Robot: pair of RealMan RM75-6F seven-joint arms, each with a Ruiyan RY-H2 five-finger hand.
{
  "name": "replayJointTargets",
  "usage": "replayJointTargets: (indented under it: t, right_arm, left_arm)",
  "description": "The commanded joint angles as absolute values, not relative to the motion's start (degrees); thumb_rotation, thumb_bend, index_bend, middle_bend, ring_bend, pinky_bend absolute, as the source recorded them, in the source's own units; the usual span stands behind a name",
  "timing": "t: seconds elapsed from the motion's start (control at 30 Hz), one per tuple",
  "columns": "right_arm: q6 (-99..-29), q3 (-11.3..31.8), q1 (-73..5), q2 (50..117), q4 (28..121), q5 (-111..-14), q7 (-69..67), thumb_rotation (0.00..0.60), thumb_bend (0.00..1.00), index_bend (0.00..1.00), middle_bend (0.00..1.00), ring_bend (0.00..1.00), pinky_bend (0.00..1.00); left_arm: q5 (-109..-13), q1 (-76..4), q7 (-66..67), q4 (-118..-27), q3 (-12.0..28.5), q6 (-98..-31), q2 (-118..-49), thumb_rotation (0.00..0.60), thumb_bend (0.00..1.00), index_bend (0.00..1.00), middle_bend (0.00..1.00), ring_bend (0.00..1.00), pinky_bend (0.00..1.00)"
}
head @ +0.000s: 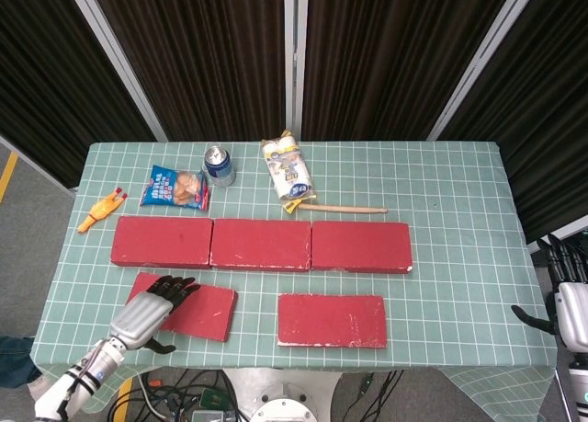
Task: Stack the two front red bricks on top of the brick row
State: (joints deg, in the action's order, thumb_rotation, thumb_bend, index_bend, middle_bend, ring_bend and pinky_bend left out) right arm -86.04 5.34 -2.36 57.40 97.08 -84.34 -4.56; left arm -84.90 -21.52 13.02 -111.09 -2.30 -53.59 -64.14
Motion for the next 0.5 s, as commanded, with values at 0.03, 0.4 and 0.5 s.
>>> replayJointTargets:
  t: [0.03, 0.4, 0.5]
  right_arm:
    - [-86.0, 5.3, -2.4, 57.4, 96.9, -84.4, -4.8, 0.6, 0.0, 0.0, 0.0, 0.0, 0.0]
    - [-86.0, 5.2, -2.2, 57.8, 95.4, -84.0, -6.3, 0.6, 0.0, 0.0, 0.0, 0.0, 0.0]
    - [-85.9, 5.1, -2.2, 57.9, 95.0, -84.0, -6.7, 0.6, 0.0, 0.0, 0.0, 0.0, 0.0]
  left_arm:
    - [-82.5, -23.2, 14.6, -110.2, -1.6, -51.8, -65.9, 0.6, 0.0, 0.04, 0.0, 0.0, 0.0]
    - [-72.1, -27.5, 21.1, -109.6, -0.8, -48.0, -68.4, 0.6, 0.0, 0.03, 0.0, 0.0, 0.0]
    - [-70.4, -28.1, 22.0, -109.1, -1.0, -48.2, -69.0, 0.6, 0.0, 0.03, 0.0, 0.0, 0.0]
